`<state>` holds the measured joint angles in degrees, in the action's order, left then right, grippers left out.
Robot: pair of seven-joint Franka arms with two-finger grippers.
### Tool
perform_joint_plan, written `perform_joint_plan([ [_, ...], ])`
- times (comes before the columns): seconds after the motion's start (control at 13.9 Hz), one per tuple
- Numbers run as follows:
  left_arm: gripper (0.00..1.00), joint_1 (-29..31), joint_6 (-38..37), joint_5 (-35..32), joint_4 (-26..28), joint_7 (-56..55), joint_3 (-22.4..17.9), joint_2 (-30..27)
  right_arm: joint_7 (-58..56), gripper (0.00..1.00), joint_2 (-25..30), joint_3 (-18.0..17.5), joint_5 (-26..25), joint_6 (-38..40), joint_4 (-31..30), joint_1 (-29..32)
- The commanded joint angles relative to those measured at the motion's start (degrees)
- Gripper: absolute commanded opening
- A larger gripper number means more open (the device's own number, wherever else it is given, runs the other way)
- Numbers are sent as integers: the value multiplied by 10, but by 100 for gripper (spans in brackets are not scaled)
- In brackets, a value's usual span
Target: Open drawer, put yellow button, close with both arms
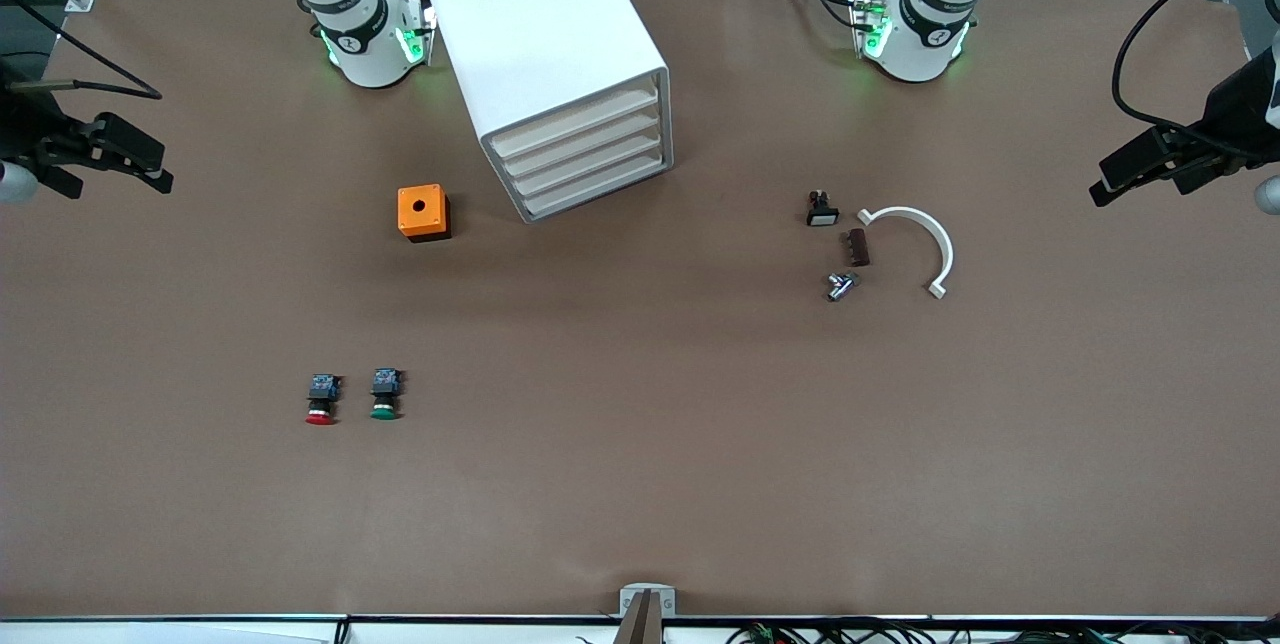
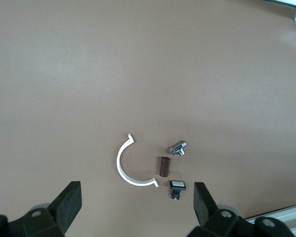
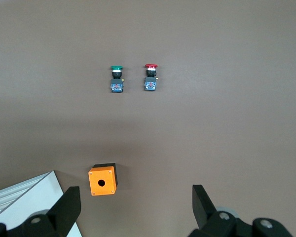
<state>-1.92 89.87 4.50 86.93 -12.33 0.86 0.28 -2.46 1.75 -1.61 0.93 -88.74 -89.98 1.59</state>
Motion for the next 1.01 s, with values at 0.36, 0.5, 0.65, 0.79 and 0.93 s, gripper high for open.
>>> perform_joint_plan([
  [0.36, 100, -2, 8, -38, 13, 15, 6, -13, -4, 100, 13, 1, 2, -4, -14, 0],
  [0.5, 100, -4, 8, -47, 12, 25, 6, -13, -4, 100, 13, 1, 2, -4, -14, 0],
  [0.65, 100, -2, 7, -45, 13, 40, 6, -13, -4, 100, 13, 1, 2, -4, -14, -1],
  [0.79, 100, 0, 8, -42, 13, 47, 6, -13, -4, 100, 13, 1, 2, -4, -14, 0],
  [0.93, 100, 0, 8, -42, 13, 46, 6, -13, -4, 100, 13, 1, 2, -4, -14, -1],
])
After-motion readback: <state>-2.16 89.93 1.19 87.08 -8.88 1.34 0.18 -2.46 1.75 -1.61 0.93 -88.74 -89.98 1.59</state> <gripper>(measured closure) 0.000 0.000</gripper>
